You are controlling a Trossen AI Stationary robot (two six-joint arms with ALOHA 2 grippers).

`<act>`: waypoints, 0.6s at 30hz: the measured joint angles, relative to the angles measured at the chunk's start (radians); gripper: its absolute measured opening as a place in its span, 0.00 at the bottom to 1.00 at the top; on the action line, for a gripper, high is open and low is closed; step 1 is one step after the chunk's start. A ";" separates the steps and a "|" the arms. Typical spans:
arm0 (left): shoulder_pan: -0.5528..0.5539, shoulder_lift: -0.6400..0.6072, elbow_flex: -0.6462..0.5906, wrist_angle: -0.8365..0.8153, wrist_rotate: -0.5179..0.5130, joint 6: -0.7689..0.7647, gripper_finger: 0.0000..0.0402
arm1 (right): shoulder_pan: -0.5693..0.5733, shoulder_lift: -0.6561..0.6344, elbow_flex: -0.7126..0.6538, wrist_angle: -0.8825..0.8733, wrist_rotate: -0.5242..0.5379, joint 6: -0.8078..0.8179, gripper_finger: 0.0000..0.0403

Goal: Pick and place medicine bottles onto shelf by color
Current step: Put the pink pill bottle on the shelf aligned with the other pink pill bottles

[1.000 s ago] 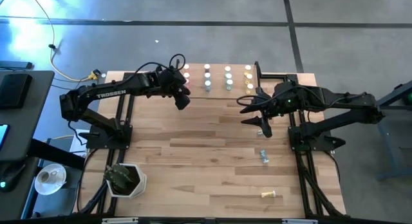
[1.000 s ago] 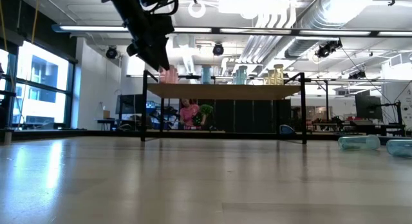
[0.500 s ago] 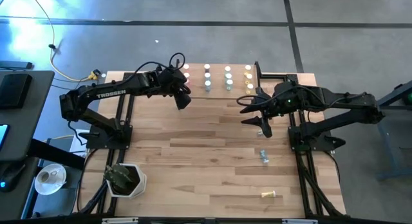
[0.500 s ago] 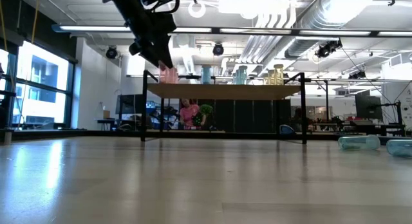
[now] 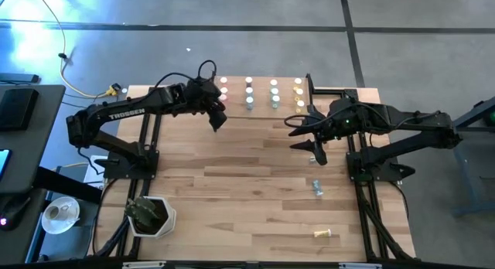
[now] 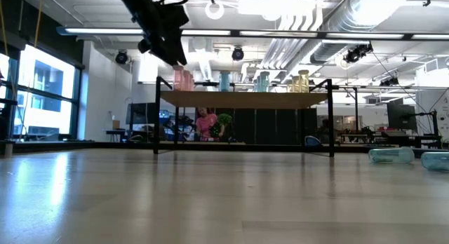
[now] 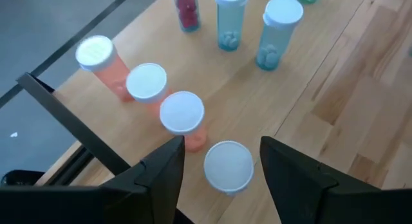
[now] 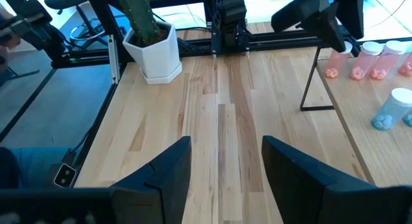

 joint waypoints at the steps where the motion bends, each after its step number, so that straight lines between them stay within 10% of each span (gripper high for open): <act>1: 0.000 -0.004 0.000 0.000 -0.001 0.000 0.48 | 0.000 0.000 0.000 0.000 0.000 0.000 0.45; 18: -0.049 -0.121 0.001 -0.152 -0.029 0.030 0.48 | 0.000 0.000 0.000 -0.025 0.000 0.000 0.45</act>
